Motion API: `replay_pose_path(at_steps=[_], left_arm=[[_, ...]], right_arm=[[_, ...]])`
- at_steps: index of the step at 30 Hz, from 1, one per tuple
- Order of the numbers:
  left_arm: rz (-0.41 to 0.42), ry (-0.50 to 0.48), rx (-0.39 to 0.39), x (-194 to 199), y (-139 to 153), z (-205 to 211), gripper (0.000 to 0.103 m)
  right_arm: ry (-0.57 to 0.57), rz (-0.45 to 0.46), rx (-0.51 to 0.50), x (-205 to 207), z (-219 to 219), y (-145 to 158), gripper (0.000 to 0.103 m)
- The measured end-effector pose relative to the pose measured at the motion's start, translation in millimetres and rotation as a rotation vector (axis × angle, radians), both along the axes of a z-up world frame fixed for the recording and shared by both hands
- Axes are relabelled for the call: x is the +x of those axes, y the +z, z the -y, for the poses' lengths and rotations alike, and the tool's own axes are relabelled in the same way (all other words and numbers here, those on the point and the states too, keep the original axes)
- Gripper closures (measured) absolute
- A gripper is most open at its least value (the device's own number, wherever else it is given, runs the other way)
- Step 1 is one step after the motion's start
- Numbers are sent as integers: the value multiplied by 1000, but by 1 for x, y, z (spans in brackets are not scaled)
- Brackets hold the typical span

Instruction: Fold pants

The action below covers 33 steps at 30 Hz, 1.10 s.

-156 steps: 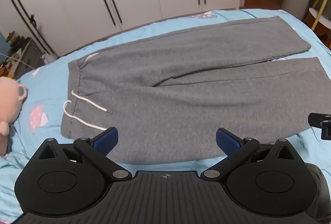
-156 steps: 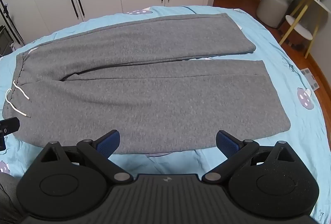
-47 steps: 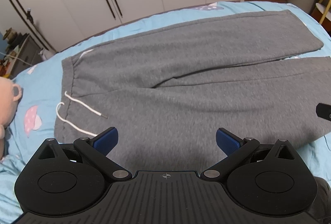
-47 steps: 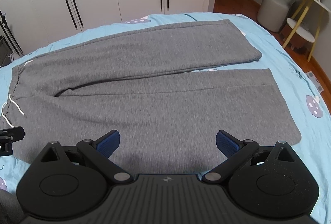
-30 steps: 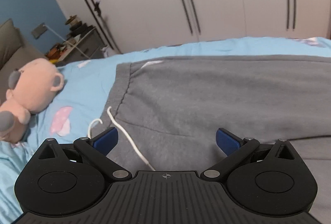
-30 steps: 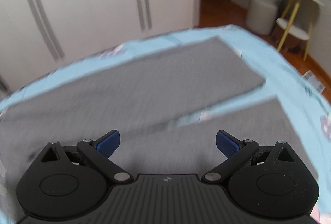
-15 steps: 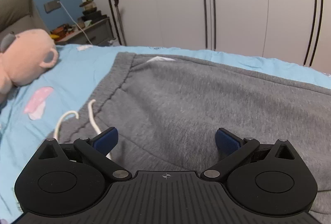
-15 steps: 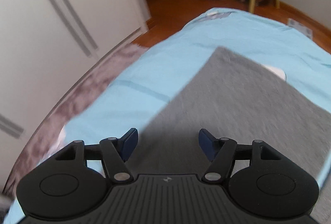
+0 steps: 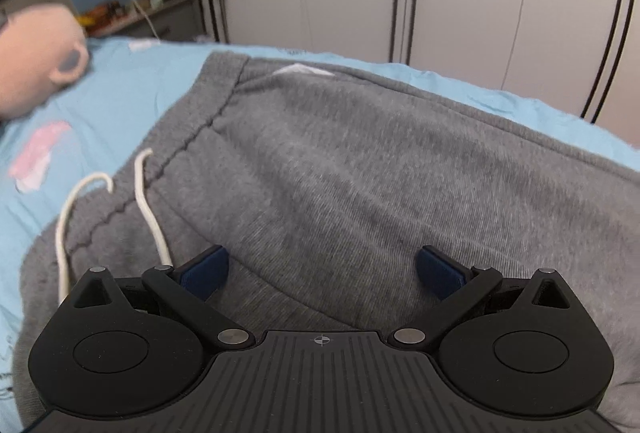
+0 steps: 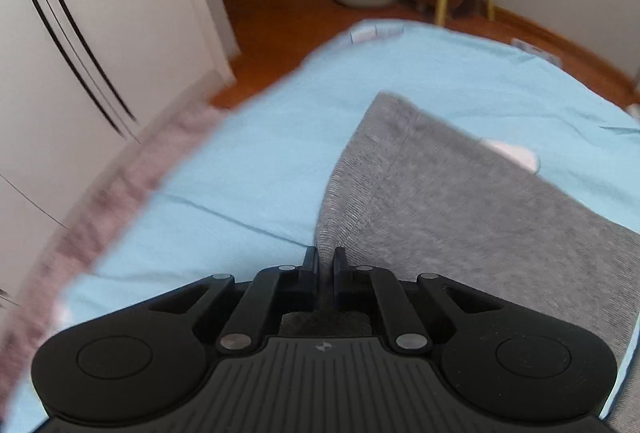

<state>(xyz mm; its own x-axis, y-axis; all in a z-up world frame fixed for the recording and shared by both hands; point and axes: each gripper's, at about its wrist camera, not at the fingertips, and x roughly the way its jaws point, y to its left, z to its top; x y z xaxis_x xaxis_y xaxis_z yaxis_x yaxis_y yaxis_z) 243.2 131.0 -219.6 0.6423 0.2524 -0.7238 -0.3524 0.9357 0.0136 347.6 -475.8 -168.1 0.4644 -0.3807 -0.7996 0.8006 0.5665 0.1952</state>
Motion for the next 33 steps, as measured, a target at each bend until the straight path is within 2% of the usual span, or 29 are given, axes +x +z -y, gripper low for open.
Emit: replay_pose_path(at_steps=[3,4,7,9,10,13,14,15,16,19,21,22,24,29,33], left_arm=[[14,43,-27,-4,9,-11,0],[26,53,-26,-7,13,-14,0],[76,53,-39,-18,31,-20,0],[134,40,-57,-29,45,-22,0],[158,27,-68,-33,51,-21,0],[187,-41,-136,-39,62,-23,0],[188,-55,-153,-38,63,-25,0],[192,-68,-175,-37,64,-27,0],[200,-79,-202,-36,64,-30,0],[230,-129,-352,-27,69,-47,0],[172,-85,-447,-7,71,-56,0],[122,-78,-466,7,70,-57,0],[32,-68,-435,36,66,-53,0],[-14,-123,-311,79,63,-41,0],[-47,-119,-318,106,53,-47,0]], right_arm=[[57,151,-1,-72,-10,42,97],[59,210,10,-109,-13,57,98],[54,322,15,-206,-22,75,98],[53,375,34,-275,-31,64,98],[45,359,31,-299,-34,52,98],[24,217,47,-349,-40,-12,98],[-3,162,80,-359,-38,-35,100],[-27,167,121,-370,-36,-58,101],[-40,258,121,-384,-38,-65,101],[-70,331,182,-395,-33,-67,100],[-69,343,209,-395,-29,-71,100],[-67,351,213,-395,-29,-72,100],[-69,374,212,-399,-34,-75,101],[-46,375,174,-395,-32,-77,101],[-48,389,168,-398,-34,-79,101]])
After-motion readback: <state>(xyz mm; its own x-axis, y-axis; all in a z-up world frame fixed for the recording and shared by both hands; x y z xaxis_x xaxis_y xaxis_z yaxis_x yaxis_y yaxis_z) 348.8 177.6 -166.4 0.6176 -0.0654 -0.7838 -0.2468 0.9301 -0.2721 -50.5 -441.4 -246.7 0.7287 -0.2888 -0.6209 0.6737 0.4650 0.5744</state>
